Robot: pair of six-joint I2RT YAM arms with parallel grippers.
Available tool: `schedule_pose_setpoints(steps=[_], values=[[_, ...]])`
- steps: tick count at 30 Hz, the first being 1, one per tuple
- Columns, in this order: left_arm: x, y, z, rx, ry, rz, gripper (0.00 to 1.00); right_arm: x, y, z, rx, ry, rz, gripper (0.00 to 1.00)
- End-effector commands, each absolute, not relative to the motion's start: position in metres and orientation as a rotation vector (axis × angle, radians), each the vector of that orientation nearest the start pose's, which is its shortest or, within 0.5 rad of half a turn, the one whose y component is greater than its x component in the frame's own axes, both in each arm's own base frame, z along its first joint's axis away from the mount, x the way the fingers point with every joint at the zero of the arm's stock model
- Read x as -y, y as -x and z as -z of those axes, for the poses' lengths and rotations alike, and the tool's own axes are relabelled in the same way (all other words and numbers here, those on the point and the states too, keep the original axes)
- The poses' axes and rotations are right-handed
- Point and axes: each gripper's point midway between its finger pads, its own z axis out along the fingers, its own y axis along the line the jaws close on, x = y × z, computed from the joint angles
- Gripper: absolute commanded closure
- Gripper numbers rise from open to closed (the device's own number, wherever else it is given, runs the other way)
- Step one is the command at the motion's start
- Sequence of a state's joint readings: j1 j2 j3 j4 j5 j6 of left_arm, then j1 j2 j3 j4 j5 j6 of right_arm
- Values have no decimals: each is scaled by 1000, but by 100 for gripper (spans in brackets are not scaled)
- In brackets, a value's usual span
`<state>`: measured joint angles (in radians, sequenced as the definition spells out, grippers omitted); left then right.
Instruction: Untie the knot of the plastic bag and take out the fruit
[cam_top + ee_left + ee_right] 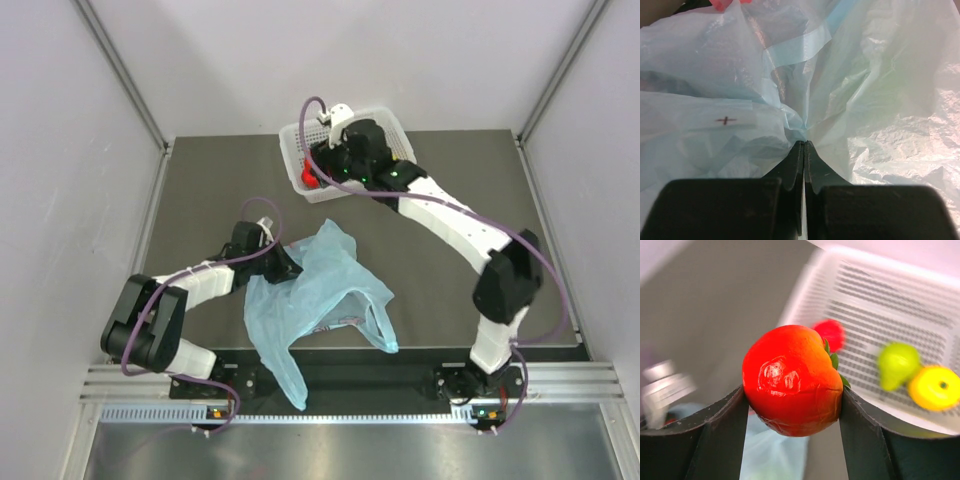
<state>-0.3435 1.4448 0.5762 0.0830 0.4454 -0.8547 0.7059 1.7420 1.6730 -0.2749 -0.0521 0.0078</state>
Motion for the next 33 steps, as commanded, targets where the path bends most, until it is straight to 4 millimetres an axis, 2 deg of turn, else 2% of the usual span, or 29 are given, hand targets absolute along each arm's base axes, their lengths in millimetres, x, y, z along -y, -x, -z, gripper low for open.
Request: schedule_pose_setpoints(steps=[1, 2, 3, 4, 5, 6, 7, 8, 10, 11, 14, 15, 16, 17, 18, 24, 25, 27, 30, 31, 33], values=[[215, -286, -76, -2424, 349, 1096, 100, -301, -481, -307, -1809, 323, -226, 100], [214, -286, -77, -2420, 347, 1093, 100, -299, -502, -297, -1822, 304, -210, 100], [214, -285, -76, -2424, 346, 1093, 100, -301, -511, -290, -1832, 315, -210, 100], [214, -284, -76, -2423, 344, 1092, 100, -306, -524, -260, -1883, 338, -190, 100], [213, -284, -76, -2425, 345, 1092, 100, -306, -534, -270, -1873, 343, -195, 100], [213, -284, -76, -2425, 345, 1092, 100, -307, -541, -261, -1888, 356, -184, 100], [213, -283, -75, -2428, 347, 1089, 100, -312, -551, -234, -1925, 376, -173, 100], [213, -283, -75, -2428, 349, 1090, 100, -310, -558, -238, -1922, 377, -181, 100], [213, -283, -75, -2427, 347, 1092, 100, -314, -566, -224, -1948, 391, -196, 99], [213, -283, -74, -2428, 349, 1090, 100, -314, -572, -209, -1974, 400, -201, 97], [213, -283, -74, -2429, 347, 1090, 100, -314, -577, -188, -2009, 410, -201, 92], [213, -283, -73, -2432, 348, 1089, 100, -316, -576, -184, -2017, 426, -209, 90], [213, -283, -73, -2433, 347, 1091, 100, -317, -575, -180, -2023, 438, -214, 82], [214, -284, -73, -2430, 348, 1092, 100, -318, -574, -179, -2026, 446, -222, 79], [214, -284, -73, -2431, 350, 1097, 100, -319, -574, -175, -2032, 456, -228, 70], [215, -286, -76, -2421, 352, 1104, 100, -320, -573, -163, -2053, 482, -223, 51], [215, -286, -78, -2418, 350, 1106, 100, -320, -573, -162, -2056, 484, -219, 40], [215, -285, -79, -2416, 350, 1105, 100, -318, -573, -166, -2054, 476, -216, 28], [215, -285, -81, -2413, 348, 1104, 100, -317, -572, -183, -2026, 469, -219, 18], [214, -286, -81, -2411, 349, 1101, 100, -315, -571, -196, -2007, 461, -219, 4], [214, -285, -83, -2407, 346, 1104, 100, -315, -568, -209, -1990, 460, -225, 0]])
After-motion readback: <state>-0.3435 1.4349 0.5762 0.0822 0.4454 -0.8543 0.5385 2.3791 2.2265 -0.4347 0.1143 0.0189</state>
